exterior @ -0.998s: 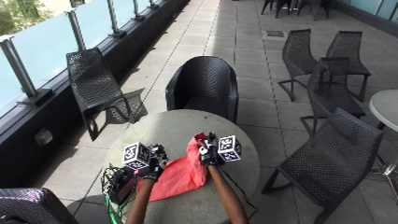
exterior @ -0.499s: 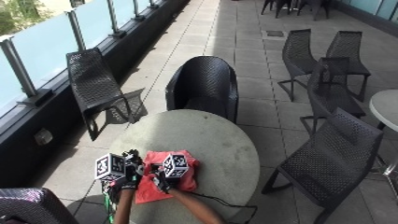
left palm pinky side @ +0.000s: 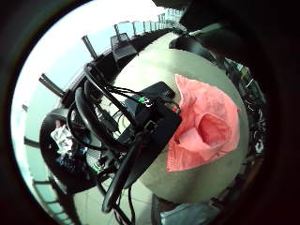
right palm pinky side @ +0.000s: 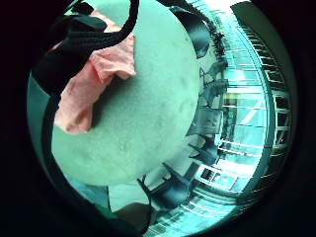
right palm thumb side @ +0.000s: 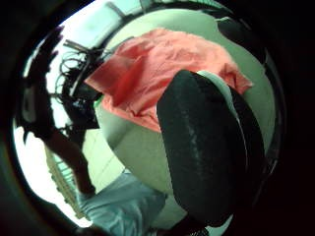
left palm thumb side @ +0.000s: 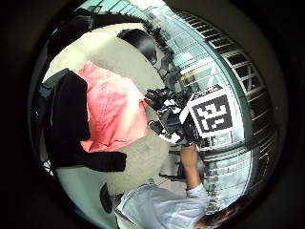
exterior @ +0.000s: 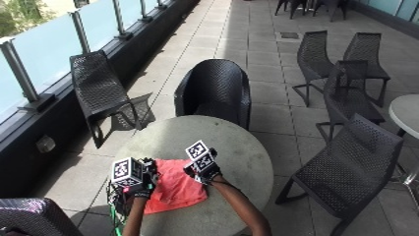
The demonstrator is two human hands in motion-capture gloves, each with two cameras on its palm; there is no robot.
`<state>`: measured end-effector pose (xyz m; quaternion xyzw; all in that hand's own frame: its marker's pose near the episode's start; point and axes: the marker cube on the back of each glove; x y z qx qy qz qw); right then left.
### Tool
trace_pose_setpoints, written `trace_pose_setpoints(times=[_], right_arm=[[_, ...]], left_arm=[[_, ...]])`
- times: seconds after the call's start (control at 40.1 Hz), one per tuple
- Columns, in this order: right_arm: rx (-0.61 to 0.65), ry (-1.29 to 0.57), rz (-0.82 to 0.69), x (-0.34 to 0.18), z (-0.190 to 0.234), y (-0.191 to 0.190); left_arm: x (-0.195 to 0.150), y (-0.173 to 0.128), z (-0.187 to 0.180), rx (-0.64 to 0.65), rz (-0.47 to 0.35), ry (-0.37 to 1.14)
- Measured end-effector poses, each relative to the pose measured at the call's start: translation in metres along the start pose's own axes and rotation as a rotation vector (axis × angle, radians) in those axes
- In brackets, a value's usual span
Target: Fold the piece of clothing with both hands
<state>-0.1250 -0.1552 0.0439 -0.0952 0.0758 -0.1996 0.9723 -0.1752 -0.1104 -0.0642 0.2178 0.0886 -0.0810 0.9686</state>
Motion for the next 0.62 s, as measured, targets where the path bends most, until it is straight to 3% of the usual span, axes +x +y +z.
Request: trace_pose_setpoints(times=[0.125, 0.274, 0.449, 0.624], right_arm=[[-0.016, 0.205, 0.229, 0.065, -0.023, 0.041], [0.292, 0.138, 0.453, 0.123, -0.011, 0.058], [0.374, 0.008, 0.527, 0.134, 0.006, 0.080], [0.335, -0.005, 0.539, 0.133, 0.022, 0.088]], left_arm=[[0.027, 0.009, 0.012, -0.085, 0.030, -0.024], [0.042, 0.018, 0.013, -0.078, 0.054, -0.127], [0.053, 0.031, 0.011, -0.106, 0.072, -0.170], [0.066, 0.039, 0.012, -0.146, 0.093, -0.196]])
